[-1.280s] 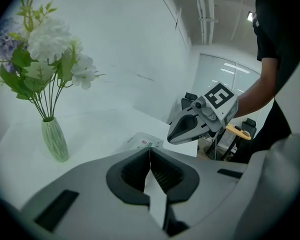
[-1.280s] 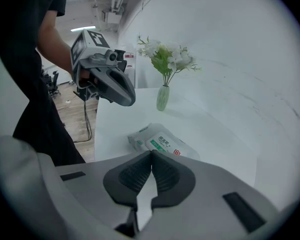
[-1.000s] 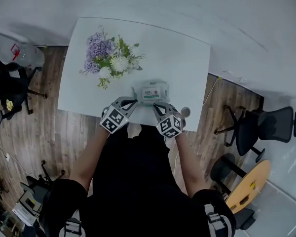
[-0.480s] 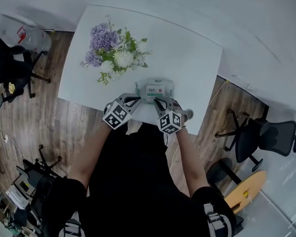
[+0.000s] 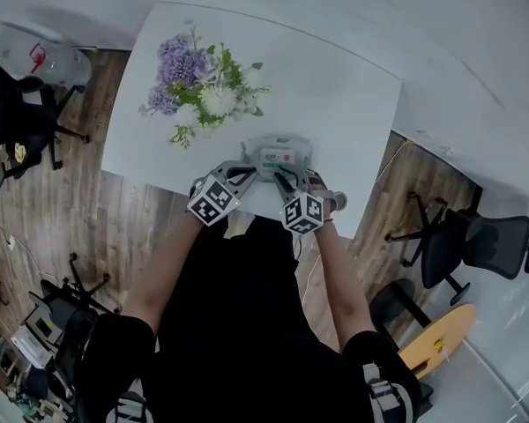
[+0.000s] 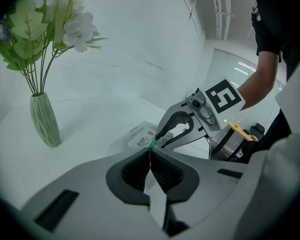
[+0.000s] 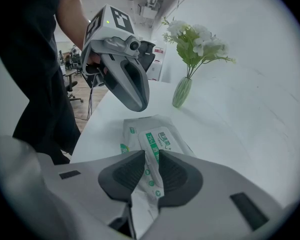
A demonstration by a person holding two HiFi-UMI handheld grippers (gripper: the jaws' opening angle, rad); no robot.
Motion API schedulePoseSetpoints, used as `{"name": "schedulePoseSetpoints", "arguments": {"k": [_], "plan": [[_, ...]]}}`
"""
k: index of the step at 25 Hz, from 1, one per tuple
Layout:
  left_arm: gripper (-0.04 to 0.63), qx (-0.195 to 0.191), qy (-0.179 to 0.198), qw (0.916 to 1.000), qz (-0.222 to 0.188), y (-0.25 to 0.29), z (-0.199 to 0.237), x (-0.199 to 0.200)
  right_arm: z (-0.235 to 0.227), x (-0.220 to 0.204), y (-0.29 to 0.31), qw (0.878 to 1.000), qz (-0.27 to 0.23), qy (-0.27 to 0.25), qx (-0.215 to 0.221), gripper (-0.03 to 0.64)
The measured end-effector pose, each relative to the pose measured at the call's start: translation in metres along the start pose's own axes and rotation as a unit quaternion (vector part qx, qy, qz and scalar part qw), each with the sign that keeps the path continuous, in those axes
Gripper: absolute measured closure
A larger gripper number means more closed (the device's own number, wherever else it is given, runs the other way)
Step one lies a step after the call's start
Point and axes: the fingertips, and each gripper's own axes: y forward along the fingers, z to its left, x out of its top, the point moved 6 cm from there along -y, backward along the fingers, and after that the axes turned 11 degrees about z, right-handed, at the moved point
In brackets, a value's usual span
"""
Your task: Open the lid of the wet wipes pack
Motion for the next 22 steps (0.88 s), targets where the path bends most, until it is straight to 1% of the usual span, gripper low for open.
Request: {"name": "schedulePoseSetpoints", "arguments": {"k": [5,9,11,17,20,22], "plan": [[0.572,0.003,-0.008,1.0,0.002,0.005,0.004,0.0,0.0,0.0,0.003,1.0,0.005,-0.026,-0.002,0.506],[0.572,0.005,-0.021,0.9997,0.005,0.012,0.008,-0.004,0.004,0.003,0.004,0.997,0.016,-0.08,-0.015,0.499],[0.572,0.003,-0.022,0.9997,0.007,0.015,0.007,-0.005,0.004,0.003,0.005,0.995,0.019,-0.099,-0.017,0.499],[0.572,-0.008,-0.031,0.9993,0.02,0.032,0.007,-0.017,0.003,0.004,0.007,0.993,0.017,-0.114,-0.017,0.495],[0.572,-0.006,-0.033,0.9993,0.015,0.034,0.01,-0.018,0.0,0.005,0.008,0.993,0.017,-0.111,-0.023,0.478],[0.572,-0.008,-0.027,0.9995,0.014,0.035,0.01,-0.018,0.0,0.006,0.008,0.994,0.018,-0.11,-0.022,0.471]]}}
